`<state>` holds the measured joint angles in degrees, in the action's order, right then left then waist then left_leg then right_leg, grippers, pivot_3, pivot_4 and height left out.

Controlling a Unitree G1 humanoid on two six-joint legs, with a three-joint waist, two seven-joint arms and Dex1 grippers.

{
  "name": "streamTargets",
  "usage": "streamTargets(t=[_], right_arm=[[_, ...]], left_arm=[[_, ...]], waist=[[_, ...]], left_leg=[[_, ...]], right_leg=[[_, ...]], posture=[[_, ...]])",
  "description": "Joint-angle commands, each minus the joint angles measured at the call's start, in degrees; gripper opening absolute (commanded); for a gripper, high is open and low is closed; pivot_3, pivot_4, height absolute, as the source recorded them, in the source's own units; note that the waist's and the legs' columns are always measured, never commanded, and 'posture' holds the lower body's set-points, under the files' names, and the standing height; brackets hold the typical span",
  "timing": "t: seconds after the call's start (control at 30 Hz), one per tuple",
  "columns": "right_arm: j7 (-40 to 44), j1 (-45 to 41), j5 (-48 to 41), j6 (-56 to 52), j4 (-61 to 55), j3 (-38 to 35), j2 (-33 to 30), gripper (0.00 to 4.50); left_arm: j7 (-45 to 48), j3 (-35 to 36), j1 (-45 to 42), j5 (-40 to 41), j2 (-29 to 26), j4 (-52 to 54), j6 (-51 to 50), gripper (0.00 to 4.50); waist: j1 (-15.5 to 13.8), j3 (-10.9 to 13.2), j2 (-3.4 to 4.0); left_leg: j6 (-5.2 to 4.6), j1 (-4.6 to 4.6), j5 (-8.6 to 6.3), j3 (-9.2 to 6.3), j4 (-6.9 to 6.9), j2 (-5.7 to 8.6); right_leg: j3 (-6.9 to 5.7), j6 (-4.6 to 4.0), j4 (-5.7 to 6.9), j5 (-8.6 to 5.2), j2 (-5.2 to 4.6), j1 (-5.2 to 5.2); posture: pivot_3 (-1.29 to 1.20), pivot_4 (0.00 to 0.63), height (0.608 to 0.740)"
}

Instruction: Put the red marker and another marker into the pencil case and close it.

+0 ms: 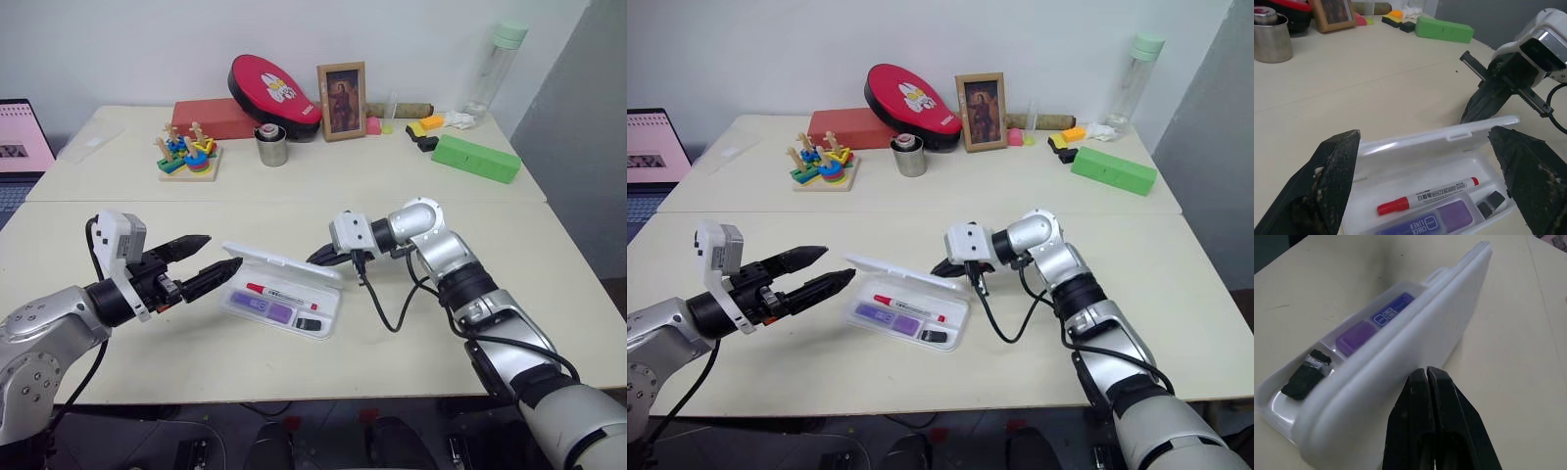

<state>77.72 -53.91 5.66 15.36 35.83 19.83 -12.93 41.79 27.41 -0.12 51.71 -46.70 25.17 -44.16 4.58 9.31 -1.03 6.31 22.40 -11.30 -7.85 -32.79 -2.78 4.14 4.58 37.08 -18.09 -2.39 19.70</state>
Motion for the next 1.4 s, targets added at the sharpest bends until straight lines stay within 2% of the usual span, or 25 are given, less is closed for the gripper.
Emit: streamTargets(t=[0.03, 0.33, 0.57, 0.83, 1.1, 1.3, 1.4], right_arm=[[-0.4, 1.1, 1.3, 1.2, -4.0, 2.3, -0.9, 0.03], [-4.2, 4.1, 5.4, 2.4, -5.0, 7.4, -1.2, 0.03], [-4.3, 5.3, 4.3, -0.6, -6.8, 8.6, 0.2, 0.03], [-4.0, 6.9, 4.2, -2.9, -8.4, 10.1, 0.8, 0.03], [-6.5, 8.1, 8.0, -3.2, -7.3, 13.0, 0.2, 0.03], [-4.7, 8.3, 3.4, -6.0, -10.0, 10.9, 0.3, 0.03], [-3.0, 8.2, -1.5, -11.0, -12.9, 8.2, 0.4, 0.03]], left_arm=[[0.7, 2.2, 0.2, 1.0, -1.2, 2.0, 0.3, 4.5], [3.7, 4.0, 5.1, 1.0, -3.1, 3.8, -0.6, 4.5], [6.4, 5.8, 12.5, -1.5, -4.9, 4.7, -0.2, 4.5], [6.3, 5.8, 12.9, -1.8, -4.8, 4.9, -0.3, 4.5], [5.4, 5.3, 12.1, -1.5, -4.5, 5.4, -0.5, 4.5], [5.0, 4.8, 11.5, -1.3, -4.4, 5.3, -0.5, 4.5], [3.8, 4.1, 9.6, -2.1, -3.8, 4.1, 0.3, 4.5]], waist=[[0.0, 0.0, -0.01], [0.0, 0.0, -0.03], [0.0, 0.0, -0.03], [-0.2, 0.0, -0.07], [-0.2, 0.0, -0.08], [-0.1, -0.1, -0.09], [-0.2, -0.1, -0.08]], left_leg=[[0.0, 0.0, 0.0, 0.0, 0.0, 0.0], [0.0, -0.02, 0.0, 0.0, 0.0, 0.0], [0.0, -0.07, 0.0, 0.01, 0.0, -0.02], [0.0, -0.07, 0.0, 0.0, 0.0, -0.02], [0.0, -0.27, -0.01, 0.01, 0.01, -0.02], [0.0, -0.56, -0.02, 0.02, 0.03, -0.04], [0.0, -0.55, -0.02, 0.02, 0.03, -0.04]], right_leg=[[0.0, 0.0, 0.0, 0.0, 0.0, 0.0], [0.0, 0.0, -0.02, 0.0, 0.0, -0.01], [0.01, 0.0, 0.0, -0.01, 0.0, -0.02], [0.0, 0.0, -0.01, -0.01, 0.01, -0.02], [0.01, 0.0, -0.02, -0.02, 0.01, -0.03], [0.02, -0.04, -0.01, -0.07, 0.01, -0.12], [0.02, -0.04, -0.02, -0.07, 0.01, -0.11]], posture=[[0.0, 0.15, 0.74], [0.0, 0.15, 0.74], [0.0, 0.15, 0.74], [0.0, 0.15, 0.74], [0.0, 0.15, 0.74], [0.0, 0.15, 0.74], [0.0, 0.15, 0.74]])
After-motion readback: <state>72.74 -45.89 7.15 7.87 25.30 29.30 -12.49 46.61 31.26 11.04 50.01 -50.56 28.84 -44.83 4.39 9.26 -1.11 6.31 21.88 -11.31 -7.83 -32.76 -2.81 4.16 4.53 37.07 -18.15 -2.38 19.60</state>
